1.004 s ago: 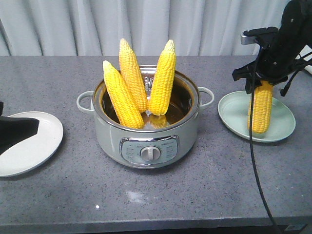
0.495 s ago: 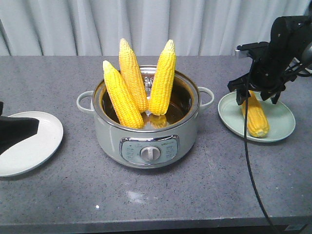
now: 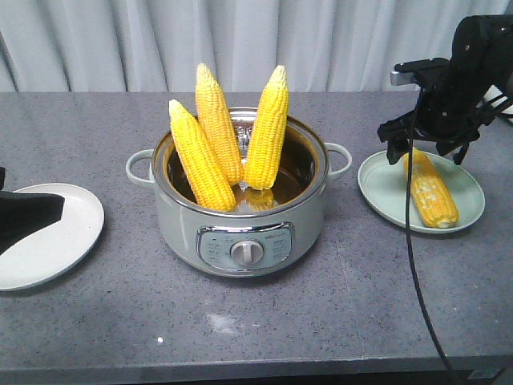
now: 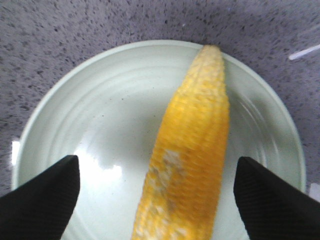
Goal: Distribute corn equally
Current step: 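Lower the cob onto the green plate and open the right gripper, then withdraw the right gripper back from the green plate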
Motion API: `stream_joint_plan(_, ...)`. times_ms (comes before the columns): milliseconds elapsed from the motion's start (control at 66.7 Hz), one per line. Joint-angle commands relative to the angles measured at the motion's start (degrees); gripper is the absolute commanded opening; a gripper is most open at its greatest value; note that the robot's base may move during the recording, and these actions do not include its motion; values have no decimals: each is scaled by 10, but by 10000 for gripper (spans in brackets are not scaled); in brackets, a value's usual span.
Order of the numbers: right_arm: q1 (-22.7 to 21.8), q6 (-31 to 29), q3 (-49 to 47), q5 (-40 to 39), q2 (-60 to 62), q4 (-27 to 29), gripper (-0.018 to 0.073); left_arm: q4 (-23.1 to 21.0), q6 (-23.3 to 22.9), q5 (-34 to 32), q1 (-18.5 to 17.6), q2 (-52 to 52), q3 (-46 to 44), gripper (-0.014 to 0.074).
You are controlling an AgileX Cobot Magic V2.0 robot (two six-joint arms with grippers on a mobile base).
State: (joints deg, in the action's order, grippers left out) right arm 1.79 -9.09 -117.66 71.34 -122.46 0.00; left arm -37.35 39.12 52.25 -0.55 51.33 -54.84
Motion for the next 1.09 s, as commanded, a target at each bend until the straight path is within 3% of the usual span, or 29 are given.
stream_joint_plan(0, -4, 3, -4, 24, 69, 23, 588, -24, 1, -33, -1, -3, -16, 569)
stream_joint_plan(210, -2, -22, 121, -52, 170, 91, 588, -24, 1, -35, -1, -3, -16, 569)
stream_joint_plan(435, 16, -53, 275, -137, 317, 101, 583, -24, 2, -35, -1, -3, -16, 569)
stream_joint_plan(899, 174, -53, 536, -284, 539, 93, 511, -24, 2, -35, -1, -3, -16, 569)
stream_joint_plan(1079, 204, -53, 592, -298, 586, 96, 507, -24, 1, -35, -1, -3, -16, 569)
